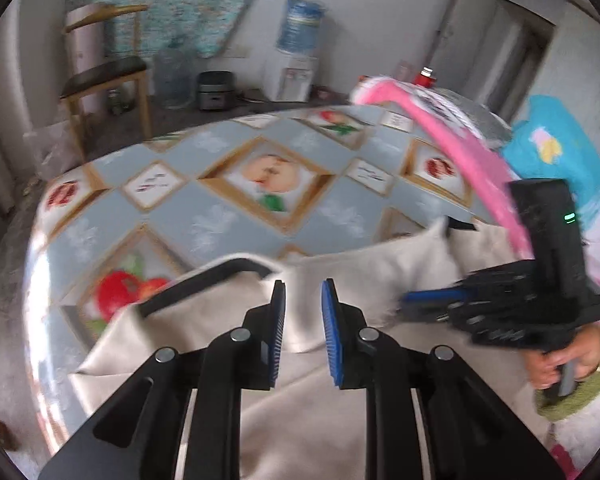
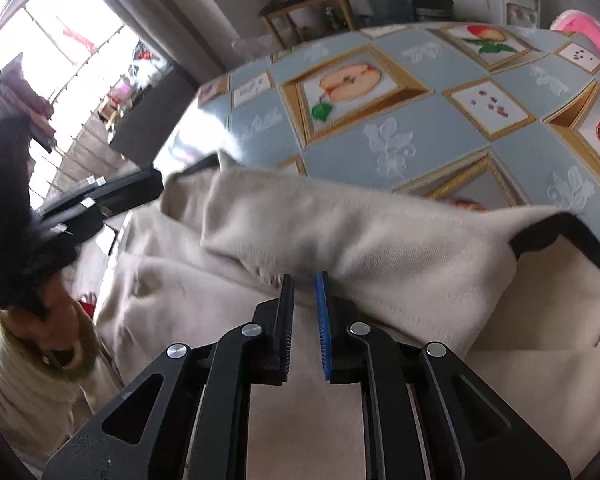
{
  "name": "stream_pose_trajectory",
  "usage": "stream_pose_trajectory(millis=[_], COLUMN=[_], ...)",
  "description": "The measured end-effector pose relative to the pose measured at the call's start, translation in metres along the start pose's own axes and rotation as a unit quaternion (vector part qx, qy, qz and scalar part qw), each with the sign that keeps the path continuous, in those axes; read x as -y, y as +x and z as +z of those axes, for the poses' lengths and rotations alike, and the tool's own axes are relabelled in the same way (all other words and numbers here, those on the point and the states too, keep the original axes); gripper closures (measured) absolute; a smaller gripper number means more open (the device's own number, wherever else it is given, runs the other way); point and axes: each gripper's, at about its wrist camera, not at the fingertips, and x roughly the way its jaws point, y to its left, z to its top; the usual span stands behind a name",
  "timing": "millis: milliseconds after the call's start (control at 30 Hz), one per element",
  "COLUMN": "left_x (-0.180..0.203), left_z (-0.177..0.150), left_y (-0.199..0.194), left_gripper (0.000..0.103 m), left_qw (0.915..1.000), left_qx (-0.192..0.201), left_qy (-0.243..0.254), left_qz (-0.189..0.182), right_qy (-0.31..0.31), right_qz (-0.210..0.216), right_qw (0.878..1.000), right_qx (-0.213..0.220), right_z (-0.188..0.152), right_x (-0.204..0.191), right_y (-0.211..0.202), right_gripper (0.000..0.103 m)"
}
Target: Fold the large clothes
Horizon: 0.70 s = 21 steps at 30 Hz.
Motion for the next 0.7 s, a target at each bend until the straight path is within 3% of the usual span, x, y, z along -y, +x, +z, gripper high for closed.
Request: stream_pose_trajectory(millis=[133,267,367,567,633,700], left_x=[0.035,0.036,0.034,0.035,0.036,0.04], left_z=[-0.005,-0.009,-0.011,-0.012,-0.013,-0.015], left_y=[0.032,0.066,0.07,0.071,0.071,0.071], left_gripper=[0.085,0.084,0.084,0.084,0.084,0.084], left_qw=[0.9973,0.9954,0.9956,0.9947,0.994,0.993], left_qx=[-0.041,-0.075,-0.072,-0.07,-0.068,-0.065], left_qy=[0.06,0.058,0.059,0.074,0.083,0.094], left_qz=[0.008,0.015,0.013,0.016,0.022,0.031], right_qy=[0.01,0.022,0.007,0.014,0.039,0.058], right_qz=[0.005,0.014,0.023,0.032,0.042,0.046], right_qw=[1.0,1.0,1.0,0.996,0.995,0.996], right_qx=[0.0,-0.004,0.009,0.082,0.078,0.045], right_z=[-0.001,0.001,0.002,0.032,0.041,0.044], right_x=[0.003,0.007,-0.001,-0.002,0.008,0.017], right_y=[0.001,0.0,-0.017,-0.055,-0.044,-0.02], right_gripper=[0.097,0.098,0.095,0.095,0.093,0.092])
